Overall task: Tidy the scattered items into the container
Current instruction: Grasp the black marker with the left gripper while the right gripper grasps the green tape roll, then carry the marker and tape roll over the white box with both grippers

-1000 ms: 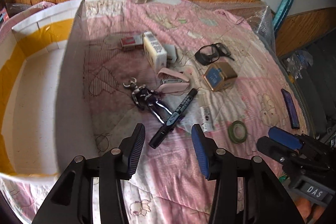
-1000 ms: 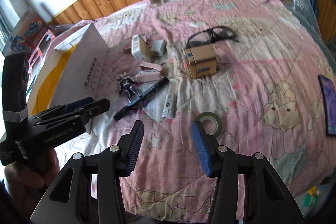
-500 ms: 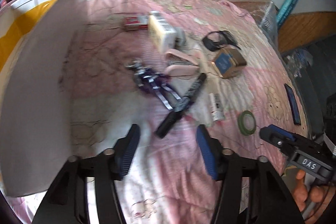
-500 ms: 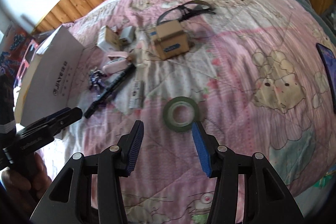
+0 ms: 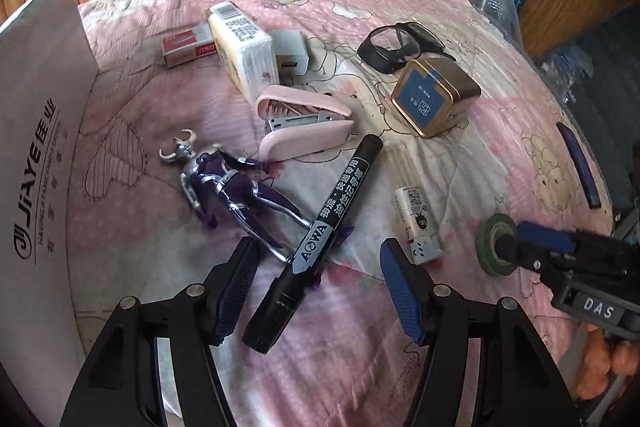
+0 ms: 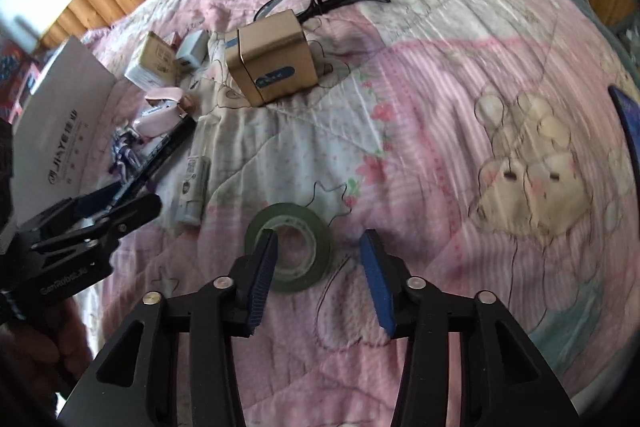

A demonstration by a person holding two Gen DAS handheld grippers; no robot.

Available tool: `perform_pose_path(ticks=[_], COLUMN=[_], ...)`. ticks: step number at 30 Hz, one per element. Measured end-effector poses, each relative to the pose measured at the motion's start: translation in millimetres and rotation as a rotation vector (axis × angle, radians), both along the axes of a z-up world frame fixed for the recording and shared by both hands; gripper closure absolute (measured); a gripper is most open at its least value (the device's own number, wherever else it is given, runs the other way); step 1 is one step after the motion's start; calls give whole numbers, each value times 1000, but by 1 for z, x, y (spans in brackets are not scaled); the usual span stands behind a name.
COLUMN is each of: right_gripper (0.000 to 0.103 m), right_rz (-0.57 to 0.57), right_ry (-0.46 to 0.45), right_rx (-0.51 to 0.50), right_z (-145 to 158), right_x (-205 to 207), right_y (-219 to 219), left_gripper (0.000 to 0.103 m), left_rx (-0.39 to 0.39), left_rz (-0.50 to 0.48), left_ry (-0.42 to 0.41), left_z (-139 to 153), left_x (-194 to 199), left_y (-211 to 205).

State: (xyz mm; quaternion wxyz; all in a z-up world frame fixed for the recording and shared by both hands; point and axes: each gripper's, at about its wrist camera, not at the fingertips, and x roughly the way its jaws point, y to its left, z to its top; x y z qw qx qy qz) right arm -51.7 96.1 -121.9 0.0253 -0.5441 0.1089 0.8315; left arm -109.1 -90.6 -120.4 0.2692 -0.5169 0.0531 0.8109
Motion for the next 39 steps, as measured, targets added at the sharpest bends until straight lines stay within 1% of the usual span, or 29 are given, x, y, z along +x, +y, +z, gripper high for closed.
perform_pose_path(ticks=[1,2,3,4,5,6,7,9,12,14,19,25,30,34,39], right_gripper=[68,71,72,73,77,81,82,86,88,88,89,89,89,89,89], right_rz=[23,45,59,69,76,79,80,83,53,40,40,62,73,100,145], right_ry=[-5,-6,-4,0,6,12,17,21,28,43,68,96,119,152,202], right_rx=[40,74,91,105,118,122,123,124,57,30,5,-18,-44,-44,-40], right_z=[0,0,-1,-1,-1,-1,-1,-1,7,15,30,40,52,70,94], right_x=[-2,-2,-2,-1,-1,-1,-2,-2,3,7,16,25,29,29,29], right_y=[-3,-7,-9,-10,-11,-12,-12,-12,-3,1,-4,-20,-28,-42,-67], left_gripper=[41,49,54,65,72,74,76,79,82,86,87,87,87,87,87], left_rx=[0,-5,-18,-30,-31,-23,-13,0,15,25,59,132,156,180,219], left_rz=[-1,0,6,15,24,31,36,37,39,43,65,109,125,128,129], left_ry=[-2,0,10,19,19,13,7,-3,-9,-8,5,5,34,57,105], left_z=[0,0,0,0,0,1,2,3,7,12,26,44,61,76,103], left_x=[0,0,0,0,-1,-3,-3,-2,2,7,18,26,33,41,51], left_y=[0,-1,-2,-5,-9,-12,-15,-18,-19,-22,-31,-49,-61,-69,-80])
